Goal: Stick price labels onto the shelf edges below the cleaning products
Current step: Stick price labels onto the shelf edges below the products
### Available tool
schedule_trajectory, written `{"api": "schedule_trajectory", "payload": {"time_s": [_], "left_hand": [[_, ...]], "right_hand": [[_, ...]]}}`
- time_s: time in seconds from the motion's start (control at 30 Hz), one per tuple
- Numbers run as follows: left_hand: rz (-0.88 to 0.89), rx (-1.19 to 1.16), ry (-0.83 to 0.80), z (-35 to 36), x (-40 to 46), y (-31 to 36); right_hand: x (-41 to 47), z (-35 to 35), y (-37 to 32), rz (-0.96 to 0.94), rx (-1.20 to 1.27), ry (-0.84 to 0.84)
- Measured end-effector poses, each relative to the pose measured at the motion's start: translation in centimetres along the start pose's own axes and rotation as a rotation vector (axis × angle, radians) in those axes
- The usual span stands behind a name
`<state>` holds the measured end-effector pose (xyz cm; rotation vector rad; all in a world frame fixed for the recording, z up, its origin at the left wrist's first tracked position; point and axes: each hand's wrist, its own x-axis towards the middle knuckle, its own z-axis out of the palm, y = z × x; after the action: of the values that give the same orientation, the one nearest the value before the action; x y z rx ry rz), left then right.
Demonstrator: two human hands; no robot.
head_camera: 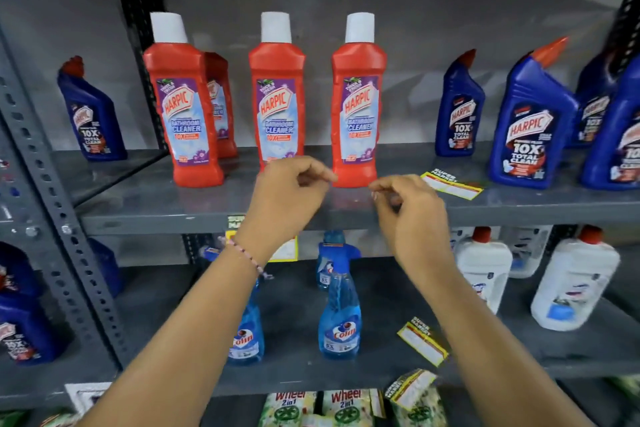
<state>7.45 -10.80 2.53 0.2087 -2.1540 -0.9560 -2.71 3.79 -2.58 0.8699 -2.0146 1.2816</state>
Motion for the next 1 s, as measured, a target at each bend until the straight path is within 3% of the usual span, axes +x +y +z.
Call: {"api": "schedule_trajectory", "payload": {"time_s": [0.2, 0.43, 0.5, 0.57, 0.67, 0.83, 1.0], "left_hand": [[-0.123, -0.120, -0.246, 10.9, 5.2, 3.6], [-0.346, 0.002, -0.361, 18.2, 10.4, 5.2], [-0.384, 0.007, -0.365, 18.9, 11.3, 5.3], [-0.313, 0.047, -0.375, 19.1, 11.5, 5.9], [-0.319, -0.090, -0.272, 18.3, 10.7, 7.1], [-0.310, -0.283, -0.137, 17.2, 7.0, 9.4], [-0.257, -0.275, -0.311, 19.9, 1.6, 11.4]], "right_hand": [[3.5, -7.2, 7.2, 0.151, -0.405, -0.081], [3.2, -8.9, 10.4, -0.059, -0.381, -0.105], [3.3, -9.1, 10.9, -0.071, -0.325, -0.093], [3.5, -9.3, 11.5, -0.060, -0.252, -0.109], [3.6, -10.0, 12.3, 0.023, -0.049, -0.096], [3.6, -12.5, 12.3, 0.164, 0.317, 0.148], [2.9, -17.3, 15.0, 0.273, 0.566, 0.027]]}}
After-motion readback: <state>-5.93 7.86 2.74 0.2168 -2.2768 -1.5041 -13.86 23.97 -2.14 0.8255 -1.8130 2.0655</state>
